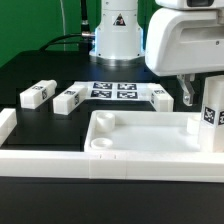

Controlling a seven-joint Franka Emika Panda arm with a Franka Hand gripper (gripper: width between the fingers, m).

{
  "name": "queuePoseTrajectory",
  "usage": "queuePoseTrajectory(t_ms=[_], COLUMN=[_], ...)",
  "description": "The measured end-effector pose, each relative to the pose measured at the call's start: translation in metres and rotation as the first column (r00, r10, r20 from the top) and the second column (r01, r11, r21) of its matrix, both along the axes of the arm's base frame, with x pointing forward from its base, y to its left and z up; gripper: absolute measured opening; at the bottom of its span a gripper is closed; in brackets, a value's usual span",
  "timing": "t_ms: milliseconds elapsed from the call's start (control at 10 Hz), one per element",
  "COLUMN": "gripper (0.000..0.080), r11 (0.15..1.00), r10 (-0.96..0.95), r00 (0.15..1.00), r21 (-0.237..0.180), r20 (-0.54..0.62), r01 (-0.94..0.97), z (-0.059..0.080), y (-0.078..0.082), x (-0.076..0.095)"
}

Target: Assemble desk

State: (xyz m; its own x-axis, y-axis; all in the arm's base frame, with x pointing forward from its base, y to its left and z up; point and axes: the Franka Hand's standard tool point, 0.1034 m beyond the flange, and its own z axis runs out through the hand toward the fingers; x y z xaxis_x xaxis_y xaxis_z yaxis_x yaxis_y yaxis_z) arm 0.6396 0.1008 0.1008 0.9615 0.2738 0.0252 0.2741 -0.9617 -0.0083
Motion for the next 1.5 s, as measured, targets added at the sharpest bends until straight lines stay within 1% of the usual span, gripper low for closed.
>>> queuePoseTrajectory(t_ms=[100,200,300,400,500,600,900,1100,1300,1500], gripper=[0.0649,0.0649,0.0561,0.0424,0.0424,0.0288,0.0288,0.0288,0.0288,0.029], r11=[0.997,0.997,0.997,0.997,0.997,0.998,1.0,0.991,0.959,0.878], r10=[0.073,0.074,0.071,0.071,0.071,0.062,0.014,-0.135,-0.283,-0.477], r00=[0.997,0.997,0.997,0.997,0.997,0.998,1.0,0.991,0.959,0.878], r21=[-0.011,-0.011,-0.011,-0.011,-0.011,-0.011,-0.009,-0.005,0.008,0.019], r20=[0.002,0.002,0.001,0.001,0.001,0.0,0.0,-0.002,-0.008,-0.02], r01=[-0.073,-0.074,-0.071,-0.071,-0.071,-0.062,-0.014,0.135,0.284,0.478], z=[0.0002,0.0002,0.0001,-0.0001,-0.0002,-0.0006,-0.0007,-0.0007,-0.0007,-0.0013], y=[-0.0007,-0.0007,-0.001,-0.0011,-0.0011,-0.0013,-0.0013,-0.0012,-0.0015,-0.0016], x=[0.0003,0.0003,0.0003,0.0003,0.0002,0.0,0.0,0.0,0.0001,-0.0003])
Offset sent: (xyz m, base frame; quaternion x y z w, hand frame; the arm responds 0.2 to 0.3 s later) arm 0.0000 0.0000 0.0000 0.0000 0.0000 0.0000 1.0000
